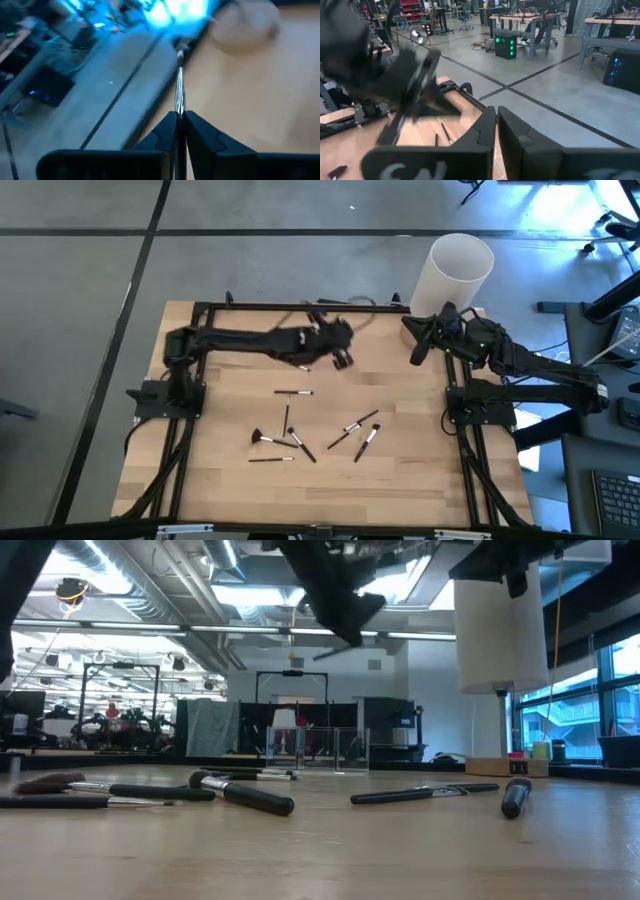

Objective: Pick & Place Makeup Brushes
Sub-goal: Put the eyeshadow brush into the transparent organizer

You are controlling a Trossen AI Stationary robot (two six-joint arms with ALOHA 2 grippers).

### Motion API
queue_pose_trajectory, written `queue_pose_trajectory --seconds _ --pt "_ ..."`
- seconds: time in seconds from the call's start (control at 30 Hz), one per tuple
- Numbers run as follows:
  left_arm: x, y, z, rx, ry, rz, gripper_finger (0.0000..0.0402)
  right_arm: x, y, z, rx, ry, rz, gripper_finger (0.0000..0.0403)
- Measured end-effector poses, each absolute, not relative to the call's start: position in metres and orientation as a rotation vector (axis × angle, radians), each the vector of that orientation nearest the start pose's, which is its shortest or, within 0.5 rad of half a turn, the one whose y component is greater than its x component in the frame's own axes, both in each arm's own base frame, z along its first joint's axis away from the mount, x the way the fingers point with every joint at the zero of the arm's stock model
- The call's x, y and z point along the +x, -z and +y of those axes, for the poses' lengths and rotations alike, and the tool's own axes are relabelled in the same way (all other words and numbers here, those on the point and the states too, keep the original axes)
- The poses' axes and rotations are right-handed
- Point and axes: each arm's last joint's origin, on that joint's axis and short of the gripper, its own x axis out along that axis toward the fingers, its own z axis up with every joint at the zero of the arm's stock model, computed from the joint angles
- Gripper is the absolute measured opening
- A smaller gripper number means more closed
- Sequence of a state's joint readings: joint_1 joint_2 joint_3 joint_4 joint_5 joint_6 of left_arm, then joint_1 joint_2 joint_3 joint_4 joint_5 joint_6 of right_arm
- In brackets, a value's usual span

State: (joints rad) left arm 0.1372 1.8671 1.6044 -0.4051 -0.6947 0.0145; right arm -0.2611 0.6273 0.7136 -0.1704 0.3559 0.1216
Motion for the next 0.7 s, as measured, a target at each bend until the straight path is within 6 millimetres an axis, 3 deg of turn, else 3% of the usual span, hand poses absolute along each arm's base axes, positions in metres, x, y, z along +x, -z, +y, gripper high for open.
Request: queue_pose_trajectory --seconds 0.13,0.37,0.53,0.7 --pt "0.388 -0.298 0.103 0.135 -0.861 0.546 0.0030 0.130 -0.330 -0.045 0.111 0.622 0.062 0.0020" --pt "0.342 -0.251 0.150 0.006 -0.817 0.276 0.0029 0.130 -0.331 -0.045 0.097 0.621 0.059 0.0020" --pt "0.318 -0.222 0.166 -0.068 -0.781 0.156 0.0030 0.131 -0.333 -0.045 0.087 0.622 0.040 0.0020" --pt "0.304 -0.201 0.170 -0.075 -0.801 0.204 0.0031 0.131 -0.334 -0.045 0.079 0.622 0.035 0.0020"
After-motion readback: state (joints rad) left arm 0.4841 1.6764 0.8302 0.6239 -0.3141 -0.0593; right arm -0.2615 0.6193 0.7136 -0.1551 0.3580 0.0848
